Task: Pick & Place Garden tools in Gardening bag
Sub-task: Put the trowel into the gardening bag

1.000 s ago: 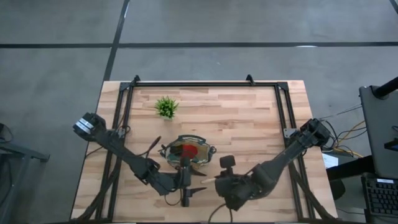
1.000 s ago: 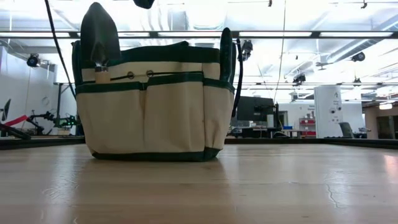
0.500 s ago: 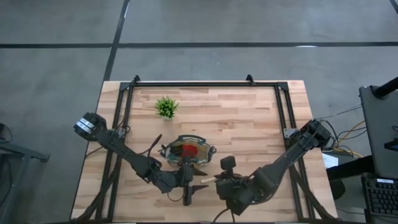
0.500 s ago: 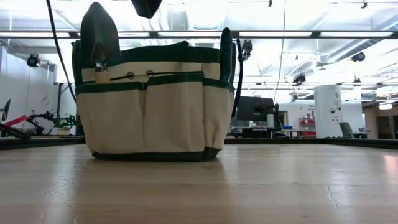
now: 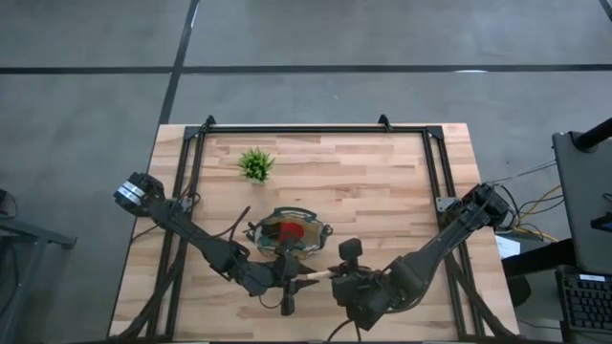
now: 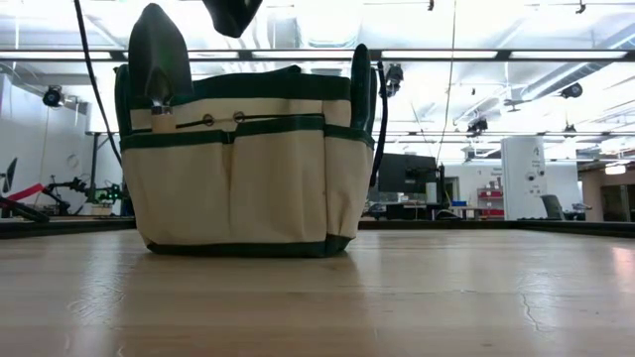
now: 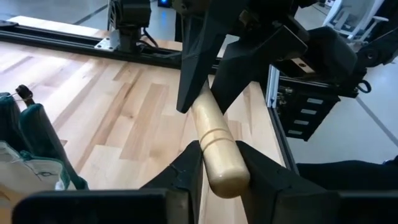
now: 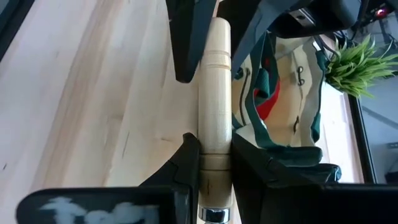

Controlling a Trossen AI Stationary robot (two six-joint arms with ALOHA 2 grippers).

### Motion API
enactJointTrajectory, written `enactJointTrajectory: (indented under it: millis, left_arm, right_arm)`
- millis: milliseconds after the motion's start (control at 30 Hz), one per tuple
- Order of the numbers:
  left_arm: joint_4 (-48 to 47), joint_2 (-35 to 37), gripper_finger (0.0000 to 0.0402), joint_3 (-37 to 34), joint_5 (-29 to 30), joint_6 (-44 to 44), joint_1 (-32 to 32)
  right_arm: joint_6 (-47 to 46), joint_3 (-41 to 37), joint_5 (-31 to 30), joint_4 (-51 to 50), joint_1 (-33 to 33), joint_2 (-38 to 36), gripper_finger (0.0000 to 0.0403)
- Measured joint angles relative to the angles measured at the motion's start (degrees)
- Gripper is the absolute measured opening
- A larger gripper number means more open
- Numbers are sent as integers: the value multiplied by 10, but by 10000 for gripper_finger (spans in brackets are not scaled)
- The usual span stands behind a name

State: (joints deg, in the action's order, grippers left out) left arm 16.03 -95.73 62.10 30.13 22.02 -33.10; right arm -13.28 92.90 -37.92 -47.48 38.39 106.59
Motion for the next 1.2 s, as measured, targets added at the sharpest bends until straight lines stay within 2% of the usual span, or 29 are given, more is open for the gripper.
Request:
enactJointTrajectory:
  millis: [300, 600, 933, 1200]
  left_arm:
    - [13, 0, 108, 0, -6, 2, 1]
    - [19, 0, 110, 0, -4, 3, 1]
    - [17, 0, 74, -3, 6, 3, 3]
    - [18, 0, 73, -6, 16, -9, 4]
  right_arm:
    - [4, 0, 0, 4, 0, 0, 57]
    - [4, -1, 1, 3, 0, 0, 59]
    - [-3, -1, 1, -2, 0, 0, 60]
    - [4, -1, 1, -5, 0, 0, 71]
